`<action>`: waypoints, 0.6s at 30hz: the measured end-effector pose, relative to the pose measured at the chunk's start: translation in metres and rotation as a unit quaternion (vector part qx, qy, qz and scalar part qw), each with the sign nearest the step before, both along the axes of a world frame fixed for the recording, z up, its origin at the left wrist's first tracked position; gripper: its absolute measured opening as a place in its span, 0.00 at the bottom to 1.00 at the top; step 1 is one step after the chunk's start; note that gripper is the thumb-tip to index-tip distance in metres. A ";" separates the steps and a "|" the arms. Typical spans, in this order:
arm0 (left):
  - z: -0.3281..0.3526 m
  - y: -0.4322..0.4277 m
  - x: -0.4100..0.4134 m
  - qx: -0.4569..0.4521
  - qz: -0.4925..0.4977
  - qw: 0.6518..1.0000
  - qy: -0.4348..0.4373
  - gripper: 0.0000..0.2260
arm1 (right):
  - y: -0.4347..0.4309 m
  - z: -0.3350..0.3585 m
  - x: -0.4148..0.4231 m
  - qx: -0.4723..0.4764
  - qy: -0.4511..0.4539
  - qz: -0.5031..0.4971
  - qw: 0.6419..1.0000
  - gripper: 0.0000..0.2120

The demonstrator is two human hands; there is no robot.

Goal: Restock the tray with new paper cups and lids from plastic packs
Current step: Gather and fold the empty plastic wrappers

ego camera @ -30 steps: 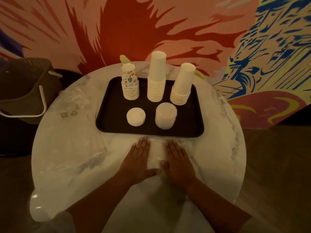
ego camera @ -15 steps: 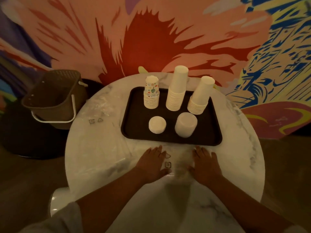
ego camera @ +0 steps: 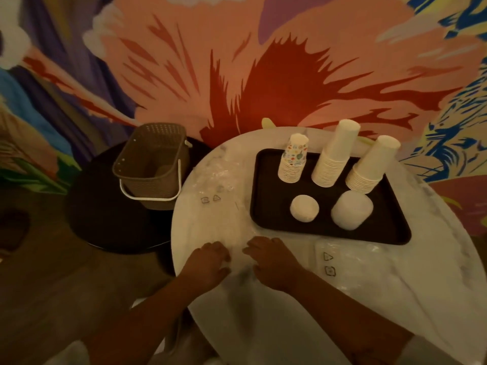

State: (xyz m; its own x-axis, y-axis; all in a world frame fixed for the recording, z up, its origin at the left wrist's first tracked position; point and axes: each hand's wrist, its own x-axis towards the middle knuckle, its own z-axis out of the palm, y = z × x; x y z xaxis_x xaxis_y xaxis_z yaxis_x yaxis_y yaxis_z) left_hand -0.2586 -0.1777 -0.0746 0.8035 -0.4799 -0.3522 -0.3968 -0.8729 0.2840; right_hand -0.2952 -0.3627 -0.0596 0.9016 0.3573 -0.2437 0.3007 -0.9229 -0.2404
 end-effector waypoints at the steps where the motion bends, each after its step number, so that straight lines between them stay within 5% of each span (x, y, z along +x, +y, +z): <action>1: 0.004 0.003 0.001 -0.027 0.004 0.999 0.018 0.21 | 0.007 -0.005 0.003 0.008 0.009 -0.006 1.000 0.24; 3: 0.008 0.010 0.007 -0.094 0.021 0.994 0.042 0.26 | 0.014 -0.011 0.012 0.014 0.014 -0.019 1.000 0.29; 6: 0.014 0.018 0.017 -0.140 0.014 0.988 0.064 0.12 | 0.020 -0.012 0.028 0.013 -0.011 -0.028 0.999 0.35; 9: 0.029 0.021 0.030 -0.177 -0.011 0.980 0.086 0.08 | 0.023 -0.009 0.041 -0.017 -0.016 0.002 1.000 0.40; 14: 0.055 0.022 0.050 -0.323 0.085 0.910 0.246 0.06 | 0.026 -0.013 0.048 0.078 0.022 -0.011 0.997 0.17; 16: 0.050 0.026 0.060 -0.340 0.159 0.903 0.208 0.03 | 0.028 -0.010 0.046 0.190 0.085 -0.053 0.977 0.15; 18: 0.031 0.035 0.072 -0.276 0.252 0.921 0.106 0.13 | 0.028 -0.004 0.042 0.248 0.156 -0.074 0.953 0.16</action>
State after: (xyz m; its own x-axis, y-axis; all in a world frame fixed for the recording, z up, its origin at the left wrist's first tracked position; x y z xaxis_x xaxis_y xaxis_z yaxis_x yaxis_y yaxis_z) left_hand -0.1865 -0.1430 -0.0440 0.9144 -0.2171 -0.3418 0.1358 -0.6307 0.7640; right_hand -0.2529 -0.3344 -0.0638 0.8620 0.3727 -0.3436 0.0178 -0.6997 -0.7143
